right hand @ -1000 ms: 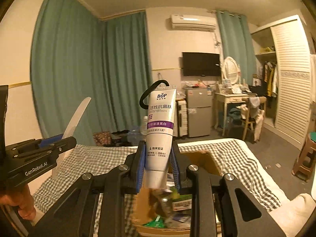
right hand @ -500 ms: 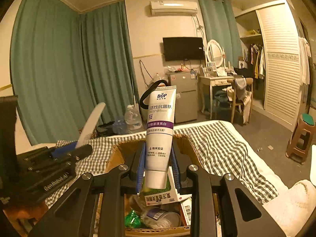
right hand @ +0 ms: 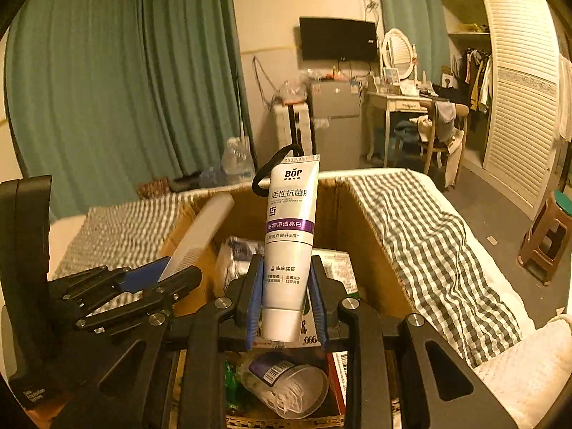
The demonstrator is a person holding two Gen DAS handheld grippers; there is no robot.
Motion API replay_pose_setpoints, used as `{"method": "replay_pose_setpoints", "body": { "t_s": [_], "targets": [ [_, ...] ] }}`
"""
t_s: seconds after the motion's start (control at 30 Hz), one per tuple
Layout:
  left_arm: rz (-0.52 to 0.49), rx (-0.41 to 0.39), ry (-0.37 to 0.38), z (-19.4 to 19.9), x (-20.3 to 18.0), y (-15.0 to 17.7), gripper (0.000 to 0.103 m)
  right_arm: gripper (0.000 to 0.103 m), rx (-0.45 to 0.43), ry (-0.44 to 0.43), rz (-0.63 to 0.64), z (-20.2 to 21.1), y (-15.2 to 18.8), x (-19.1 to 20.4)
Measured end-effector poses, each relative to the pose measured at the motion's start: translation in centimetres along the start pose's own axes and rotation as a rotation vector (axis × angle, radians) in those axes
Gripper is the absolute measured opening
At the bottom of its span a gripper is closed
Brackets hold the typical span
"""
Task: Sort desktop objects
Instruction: 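Release the comb and toothpaste tube into the box with both tools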
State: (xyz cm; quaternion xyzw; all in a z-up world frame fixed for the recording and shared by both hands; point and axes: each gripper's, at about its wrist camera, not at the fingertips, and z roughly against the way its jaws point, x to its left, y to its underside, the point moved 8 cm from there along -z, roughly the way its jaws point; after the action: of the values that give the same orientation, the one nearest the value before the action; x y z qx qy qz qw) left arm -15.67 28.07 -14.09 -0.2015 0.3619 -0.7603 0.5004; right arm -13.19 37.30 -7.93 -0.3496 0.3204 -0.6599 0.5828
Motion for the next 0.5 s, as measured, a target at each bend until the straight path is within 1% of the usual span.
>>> {"method": "replay_pose_setpoints", "body": {
  "t_s": [0.03, 0.07, 0.1, 0.13, 0.2, 0.27, 0.37, 0.43, 0.5],
  "targets": [
    [0.011, -0.007, 0.000, 0.4, 0.3, 0.0, 0.033, 0.024, -0.001, 0.027, 0.017, 0.0, 0.0, 0.0],
    [0.015, -0.018, 0.000, 0.9, 0.5, 0.0, 0.040, 0.025, -0.008, 0.046, 0.031, 0.1, 0.0, 0.1],
    [0.017, -0.034, -0.008, 1.4, 0.7, -0.2, 0.060, 0.027, -0.017, 0.047, 0.036, 0.3, -0.1, 0.2],
    [0.021, -0.056, -0.020, 2.1, 1.1, -0.5, 0.071, 0.030, -0.032, 0.042, 0.033, 0.7, -0.3, 0.3],
    [0.039, -0.096, -0.026, 3.5, 1.7, -1.1, 0.072, 0.049, -0.070, 0.043, 0.036, 1.8, -0.9, 0.7],
    [0.053, -0.105, -0.031, 4.4, 2.3, -1.5, 0.072, 0.056, -0.106, 0.047, 0.043, 3.0, -1.5, 1.1],
    [0.074, -0.124, -0.052, 6.2, 3.6, -1.7, 0.074, 0.060, -0.153, 0.033, 0.027, 4.7, -2.4, 1.7],
    [0.084, -0.145, -0.072, 7.7, 4.3, -1.7, 0.080, 0.065, -0.181, 0.021, 0.020, 5.6, -3.1, 1.8],
    [0.088, -0.170, -0.106, 9.2, 4.8, -1.6, 0.086, 0.073, -0.201, 0.008, 0.019, 6.5, -3.4, 2.4]
  ]
}}
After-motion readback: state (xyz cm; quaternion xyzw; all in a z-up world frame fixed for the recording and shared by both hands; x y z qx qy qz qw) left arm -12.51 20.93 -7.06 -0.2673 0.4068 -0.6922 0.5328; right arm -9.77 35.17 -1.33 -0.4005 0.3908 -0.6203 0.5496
